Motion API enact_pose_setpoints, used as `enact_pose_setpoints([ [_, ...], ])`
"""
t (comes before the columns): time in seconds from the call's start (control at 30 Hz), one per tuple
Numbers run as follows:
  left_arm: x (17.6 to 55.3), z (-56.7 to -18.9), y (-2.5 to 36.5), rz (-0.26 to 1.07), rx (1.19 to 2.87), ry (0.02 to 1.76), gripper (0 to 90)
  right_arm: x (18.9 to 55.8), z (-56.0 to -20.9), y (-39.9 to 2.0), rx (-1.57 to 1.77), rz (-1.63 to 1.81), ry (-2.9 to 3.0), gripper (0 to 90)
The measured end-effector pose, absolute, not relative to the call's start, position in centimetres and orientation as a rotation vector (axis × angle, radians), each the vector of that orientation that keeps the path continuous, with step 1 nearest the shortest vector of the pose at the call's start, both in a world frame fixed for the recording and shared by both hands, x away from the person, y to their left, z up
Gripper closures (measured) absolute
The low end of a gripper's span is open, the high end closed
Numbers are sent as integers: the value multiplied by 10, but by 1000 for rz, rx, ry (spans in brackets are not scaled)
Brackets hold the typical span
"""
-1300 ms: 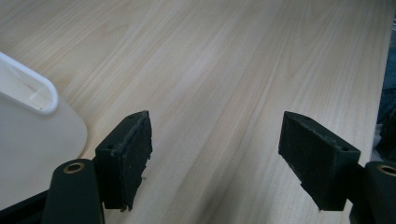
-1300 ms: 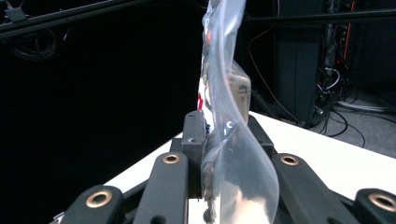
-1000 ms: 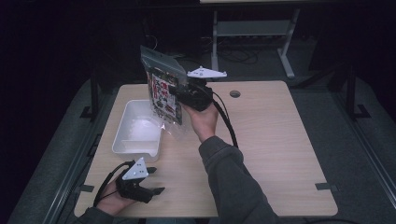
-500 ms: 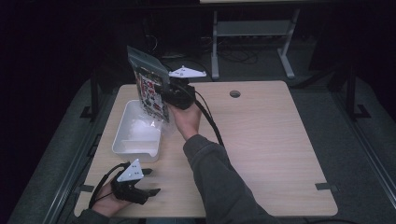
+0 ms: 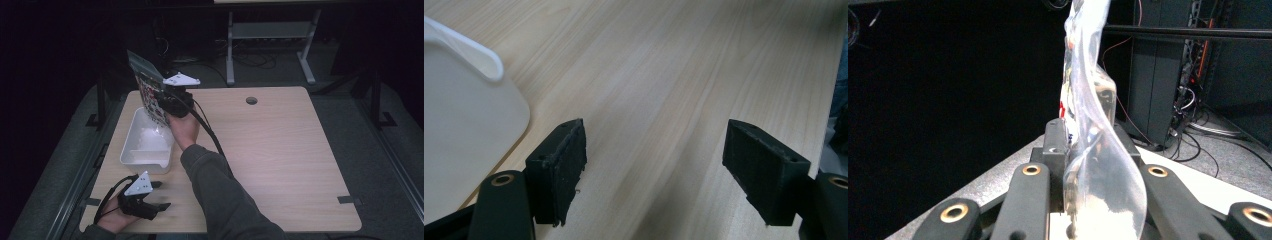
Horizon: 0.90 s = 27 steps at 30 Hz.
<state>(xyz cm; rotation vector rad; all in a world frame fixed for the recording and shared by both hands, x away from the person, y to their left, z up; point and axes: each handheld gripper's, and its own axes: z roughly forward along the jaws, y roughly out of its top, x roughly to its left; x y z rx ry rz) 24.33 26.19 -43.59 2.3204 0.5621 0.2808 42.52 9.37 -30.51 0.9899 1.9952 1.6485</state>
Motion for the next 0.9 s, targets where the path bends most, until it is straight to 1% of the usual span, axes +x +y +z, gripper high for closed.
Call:
enact_pose_setpoints([
  [0.5, 244, -437, 262, 277, 2319, 564, 249, 428, -327, 123, 1006, 1580, 2002, 750],
  [0.9, 244, -437, 262, 274, 2329, 553, 249, 427, -349, 136, 1063, 1514, 2011, 748],
])
